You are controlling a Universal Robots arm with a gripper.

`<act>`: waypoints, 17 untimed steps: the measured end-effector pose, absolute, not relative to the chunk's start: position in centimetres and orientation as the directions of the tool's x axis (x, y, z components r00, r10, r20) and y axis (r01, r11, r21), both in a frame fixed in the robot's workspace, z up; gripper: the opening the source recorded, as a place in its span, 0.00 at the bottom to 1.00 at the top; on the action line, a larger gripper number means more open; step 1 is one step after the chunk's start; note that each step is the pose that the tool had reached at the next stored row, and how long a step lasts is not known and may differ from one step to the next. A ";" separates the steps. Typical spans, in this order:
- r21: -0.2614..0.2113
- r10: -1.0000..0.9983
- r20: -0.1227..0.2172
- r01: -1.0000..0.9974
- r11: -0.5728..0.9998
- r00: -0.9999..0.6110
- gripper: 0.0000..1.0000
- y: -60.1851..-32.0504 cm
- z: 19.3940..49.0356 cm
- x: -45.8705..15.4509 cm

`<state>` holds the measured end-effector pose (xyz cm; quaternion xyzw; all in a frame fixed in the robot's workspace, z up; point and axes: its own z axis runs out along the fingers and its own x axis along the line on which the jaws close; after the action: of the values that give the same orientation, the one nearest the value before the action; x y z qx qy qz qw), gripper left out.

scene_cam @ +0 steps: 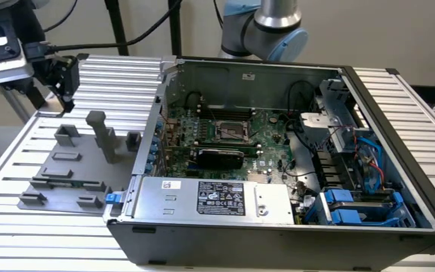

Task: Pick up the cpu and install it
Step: 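Pick up the cpu and move it towards the insertion slot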

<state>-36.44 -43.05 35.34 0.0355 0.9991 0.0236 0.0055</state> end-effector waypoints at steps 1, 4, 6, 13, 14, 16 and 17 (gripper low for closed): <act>0.047 0.071 -0.009 0.071 0.996 -0.997 0.55 -43.1 35.8 -36.0; 0.048 0.071 -0.009 0.071 0.996 -0.997 0.55 -43.0 37.1 -34.6; 0.048 0.071 -0.010 0.071 0.996 -0.997 0.55 -43.0 38.0 -33.7; 0.048 0.071 -0.009 0.071 0.996 -0.997 0.55 -43.0 41.2 -30.5; 0.048 0.071 -0.010 0.071 0.996 -0.997 0.55 -43.0 41.5 -30.1; 0.048 0.071 -0.010 0.071 0.996 -0.997 0.55 -43.0 41.9 -29.2; 0.048 0.071 -0.010 0.071 0.996 -0.997 0.55 -43.0 42.1 -28.7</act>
<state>-28.72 -43.03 42.08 0.0355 0.9991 0.0237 0.0056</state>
